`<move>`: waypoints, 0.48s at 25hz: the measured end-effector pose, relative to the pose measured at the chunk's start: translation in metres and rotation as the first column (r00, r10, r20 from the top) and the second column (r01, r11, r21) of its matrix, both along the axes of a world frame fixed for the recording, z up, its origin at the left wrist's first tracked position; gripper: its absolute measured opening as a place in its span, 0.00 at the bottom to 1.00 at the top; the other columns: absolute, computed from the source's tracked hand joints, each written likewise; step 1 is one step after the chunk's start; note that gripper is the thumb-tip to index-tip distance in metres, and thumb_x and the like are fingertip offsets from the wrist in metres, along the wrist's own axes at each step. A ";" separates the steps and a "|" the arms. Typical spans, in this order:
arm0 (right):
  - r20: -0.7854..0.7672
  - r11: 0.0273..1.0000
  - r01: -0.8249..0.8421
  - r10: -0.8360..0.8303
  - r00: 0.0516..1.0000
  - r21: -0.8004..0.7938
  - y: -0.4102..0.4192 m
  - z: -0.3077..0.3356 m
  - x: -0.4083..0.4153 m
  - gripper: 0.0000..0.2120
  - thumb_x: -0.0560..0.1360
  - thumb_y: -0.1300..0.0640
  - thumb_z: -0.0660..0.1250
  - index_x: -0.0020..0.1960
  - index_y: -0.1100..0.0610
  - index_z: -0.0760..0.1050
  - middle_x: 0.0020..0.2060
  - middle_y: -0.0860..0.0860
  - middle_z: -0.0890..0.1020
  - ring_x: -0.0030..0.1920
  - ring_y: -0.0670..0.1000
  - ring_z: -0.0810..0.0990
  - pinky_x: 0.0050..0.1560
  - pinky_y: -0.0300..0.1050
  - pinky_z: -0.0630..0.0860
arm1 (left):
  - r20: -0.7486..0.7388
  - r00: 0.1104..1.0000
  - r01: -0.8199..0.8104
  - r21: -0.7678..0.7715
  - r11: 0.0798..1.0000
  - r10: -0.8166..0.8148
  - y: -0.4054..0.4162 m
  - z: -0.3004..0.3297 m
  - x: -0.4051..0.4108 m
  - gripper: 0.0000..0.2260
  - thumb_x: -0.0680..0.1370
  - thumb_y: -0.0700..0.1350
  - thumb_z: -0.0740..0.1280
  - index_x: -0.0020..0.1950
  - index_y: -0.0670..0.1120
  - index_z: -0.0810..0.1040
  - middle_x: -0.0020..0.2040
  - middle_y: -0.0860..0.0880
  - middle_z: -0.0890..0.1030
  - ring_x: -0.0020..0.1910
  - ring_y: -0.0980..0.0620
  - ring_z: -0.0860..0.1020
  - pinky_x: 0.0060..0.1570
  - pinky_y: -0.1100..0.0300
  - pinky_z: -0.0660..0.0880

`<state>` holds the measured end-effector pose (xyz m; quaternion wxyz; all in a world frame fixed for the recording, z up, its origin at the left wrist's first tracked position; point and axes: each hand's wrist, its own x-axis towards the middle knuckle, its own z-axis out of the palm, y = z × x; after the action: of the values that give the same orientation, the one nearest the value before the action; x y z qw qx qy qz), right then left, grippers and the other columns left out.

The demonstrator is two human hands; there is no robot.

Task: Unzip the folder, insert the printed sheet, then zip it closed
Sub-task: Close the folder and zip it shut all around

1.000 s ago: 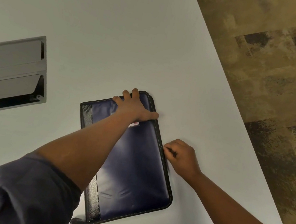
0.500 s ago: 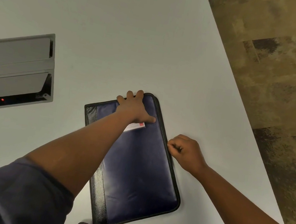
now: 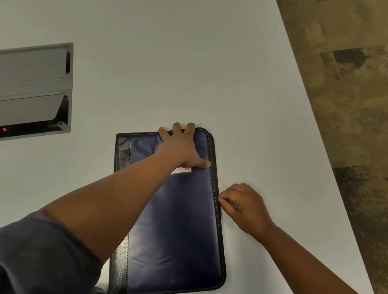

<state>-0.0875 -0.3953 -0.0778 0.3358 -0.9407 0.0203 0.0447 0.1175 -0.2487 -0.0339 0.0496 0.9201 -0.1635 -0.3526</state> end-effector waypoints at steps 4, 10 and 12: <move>-0.005 0.997 0.075 -0.075 0.997 0.029 0.006 -0.003 -0.002 0.05 0.76 0.55 0.70 0.50 0.52 0.84 0.43 0.45 0.82 0.44 0.44 0.75 0.46 0.35 0.71 | -0.052 0.993 -0.105 0.001 0.994 0.105 -0.006 -0.008 -0.016 0.66 0.51 0.83 0.64 0.79 0.57 0.38 0.81 0.48 0.43 0.77 0.30 0.34 0.63 0.19 0.57; 0.034 0.998 -0.007 0.005 0.999 0.062 0.004 -0.002 -0.006 0.05 0.76 0.60 0.69 0.47 0.54 0.83 0.42 0.47 0.83 0.43 0.48 0.76 0.46 0.39 0.71 | -0.005 0.991 -0.133 0.005 0.991 0.133 -0.013 -0.011 -0.023 0.62 0.54 0.77 0.68 0.79 0.57 0.40 0.81 0.48 0.44 0.77 0.30 0.34 0.59 0.18 0.57; 0.044 0.996 -0.071 0.069 0.997 0.046 0.003 -0.003 -0.012 0.05 0.77 0.60 0.69 0.46 0.54 0.83 0.41 0.47 0.83 0.42 0.49 0.77 0.45 0.42 0.74 | -0.008 0.992 -0.128 0.017 0.992 0.128 -0.014 -0.011 -0.023 0.63 0.54 0.78 0.67 0.79 0.57 0.39 0.81 0.48 0.44 0.77 0.29 0.35 0.58 0.17 0.57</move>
<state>-0.0997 -0.3928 -0.0810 0.3566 -0.9333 -0.0206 0.0371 0.0941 -0.2624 -0.0450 0.0654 0.9274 -0.1008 -0.3542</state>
